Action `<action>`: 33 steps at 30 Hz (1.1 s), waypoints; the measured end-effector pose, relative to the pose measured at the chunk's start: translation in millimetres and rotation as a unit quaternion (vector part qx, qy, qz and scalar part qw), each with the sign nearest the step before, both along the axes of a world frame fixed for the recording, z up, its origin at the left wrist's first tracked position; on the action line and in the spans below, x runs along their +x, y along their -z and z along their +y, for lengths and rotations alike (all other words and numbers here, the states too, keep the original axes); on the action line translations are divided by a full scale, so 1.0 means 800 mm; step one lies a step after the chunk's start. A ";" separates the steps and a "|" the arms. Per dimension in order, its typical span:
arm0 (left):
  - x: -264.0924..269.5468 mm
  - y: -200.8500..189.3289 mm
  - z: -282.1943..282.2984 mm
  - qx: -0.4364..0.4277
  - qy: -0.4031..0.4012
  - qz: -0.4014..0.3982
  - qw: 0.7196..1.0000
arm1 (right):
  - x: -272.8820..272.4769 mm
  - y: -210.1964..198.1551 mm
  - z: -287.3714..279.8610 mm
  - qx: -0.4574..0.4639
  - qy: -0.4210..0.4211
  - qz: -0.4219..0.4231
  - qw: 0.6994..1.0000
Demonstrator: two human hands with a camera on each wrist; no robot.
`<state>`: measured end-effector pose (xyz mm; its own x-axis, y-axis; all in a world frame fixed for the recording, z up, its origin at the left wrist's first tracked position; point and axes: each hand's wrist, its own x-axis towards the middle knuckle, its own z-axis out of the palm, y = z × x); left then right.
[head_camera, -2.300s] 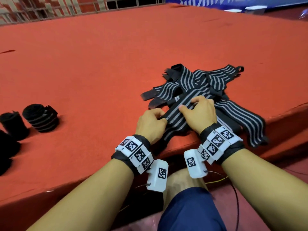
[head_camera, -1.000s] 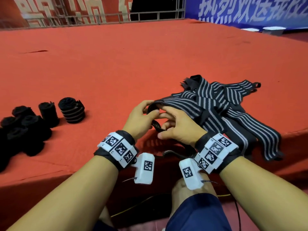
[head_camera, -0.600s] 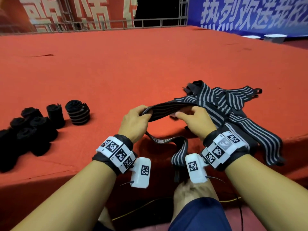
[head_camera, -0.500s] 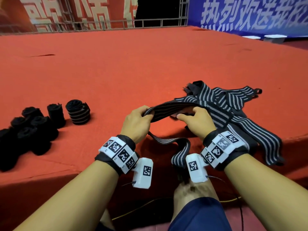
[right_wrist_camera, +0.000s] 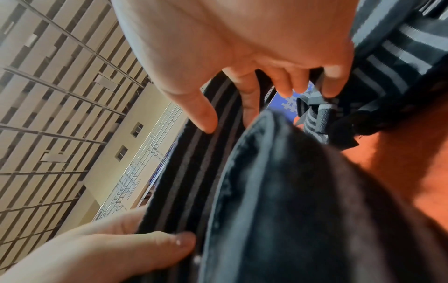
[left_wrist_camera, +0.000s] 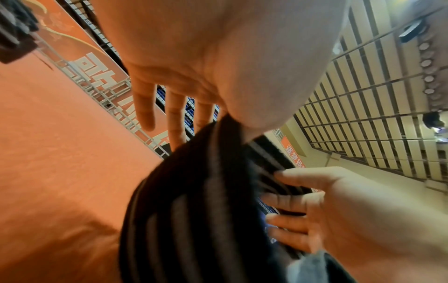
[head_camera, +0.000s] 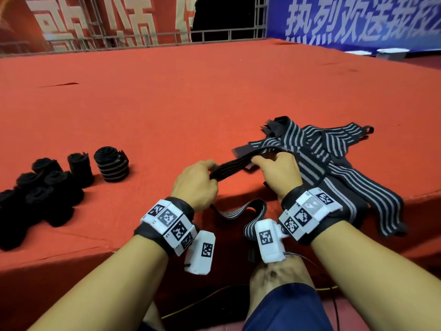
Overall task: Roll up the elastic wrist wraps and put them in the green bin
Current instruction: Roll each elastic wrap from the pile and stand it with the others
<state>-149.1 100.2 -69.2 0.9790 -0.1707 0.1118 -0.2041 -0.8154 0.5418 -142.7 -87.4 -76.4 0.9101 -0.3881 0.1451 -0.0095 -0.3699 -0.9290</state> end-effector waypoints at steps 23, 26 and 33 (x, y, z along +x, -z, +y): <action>0.011 -0.008 -0.101 -0.013 0.003 -0.066 0.998 | -0.007 0.045 -0.065 0.078 0.091 -0.021 0.993; 0.008 -0.011 -0.101 -0.069 -0.011 -0.077 0.995 | 0.000 0.061 -0.075 0.074 0.086 0.054 0.992; 0.007 -0.026 -0.088 -0.171 -0.073 -0.110 0.976 | 0.006 0.075 -0.091 0.149 0.160 0.072 0.973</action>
<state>-143.2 30.1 -48.5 0.9360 0.0527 0.3480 -0.2412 -0.6242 0.7431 -137.7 -160.2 -136.3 0.7390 -0.6596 -0.1375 -0.2179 -0.0408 -0.9751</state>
